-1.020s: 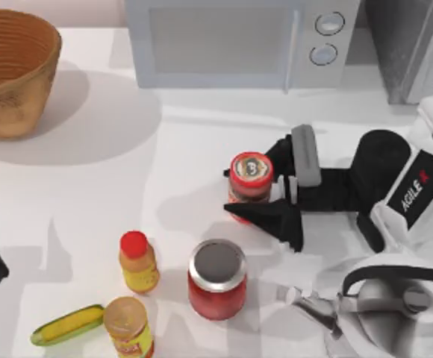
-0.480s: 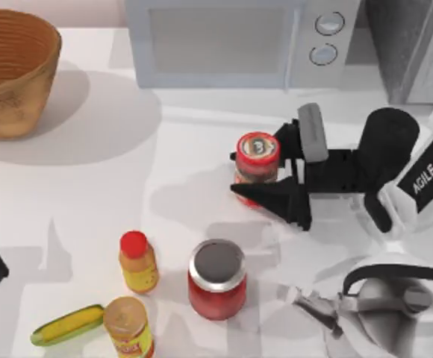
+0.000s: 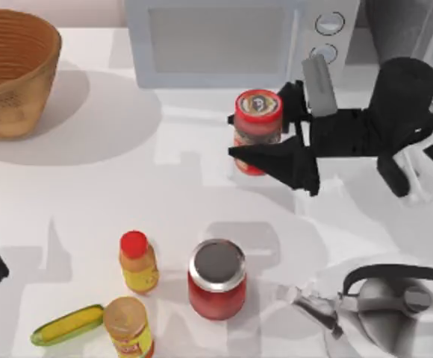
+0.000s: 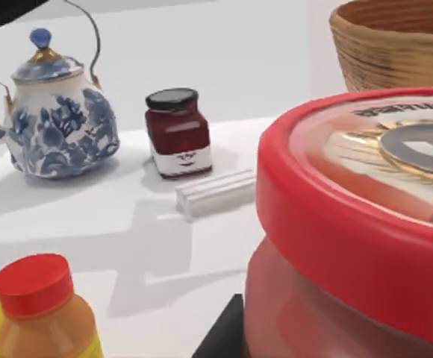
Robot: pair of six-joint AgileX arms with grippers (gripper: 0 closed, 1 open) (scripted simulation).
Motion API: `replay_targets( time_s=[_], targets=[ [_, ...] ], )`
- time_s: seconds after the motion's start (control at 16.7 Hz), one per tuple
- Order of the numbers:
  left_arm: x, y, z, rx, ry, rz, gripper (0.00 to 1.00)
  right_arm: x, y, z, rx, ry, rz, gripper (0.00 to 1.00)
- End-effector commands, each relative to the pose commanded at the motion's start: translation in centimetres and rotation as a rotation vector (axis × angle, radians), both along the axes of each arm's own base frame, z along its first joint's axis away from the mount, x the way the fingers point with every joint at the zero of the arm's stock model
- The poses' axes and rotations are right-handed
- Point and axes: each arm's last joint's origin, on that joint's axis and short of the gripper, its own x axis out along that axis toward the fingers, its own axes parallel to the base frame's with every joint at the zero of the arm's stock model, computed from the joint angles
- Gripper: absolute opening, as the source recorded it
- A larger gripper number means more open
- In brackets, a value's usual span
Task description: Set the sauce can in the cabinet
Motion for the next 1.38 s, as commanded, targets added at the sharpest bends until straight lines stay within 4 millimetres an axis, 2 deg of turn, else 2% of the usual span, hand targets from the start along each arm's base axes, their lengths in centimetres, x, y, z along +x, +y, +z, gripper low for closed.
replay_targets(
  time_s=[0.18, 0.3, 0.78, 0.96, 1.08, 1.38],
  targets=[
    [0.0, 0.0, 0.0, 0.000, 0.000, 0.000, 1.00, -0.6, 0.2, 3.4, 0.011, -0.052, -0.004, 0.00],
    [0.0, 0.0, 0.0, 0.000, 0.000, 0.000, 1.00, -0.9, 0.3, 4.8, 0.019, -0.083, -0.007, 0.00],
    [0.0, 0.0, 0.0, 0.000, 0.000, 0.000, 1.00, -1.2, -0.5, 5.2, 0.011, -0.064, -0.046, 0.00],
    [0.0, 0.0, 0.0, 0.000, 0.000, 0.000, 1.00, -2.7, -2.6, 6.3, -0.020, 0.009, -0.182, 0.00],
    [0.0, 0.0, 0.0, 0.000, 0.000, 0.000, 1.00, -4.2, -4.6, 7.9, -0.036, 0.037, -0.316, 0.00],
    [0.0, 0.0, 0.0, 0.000, 0.000, 0.000, 1.00, -9.8, -10.3, 12.5, -0.053, 0.009, -0.717, 0.00]
  ],
)
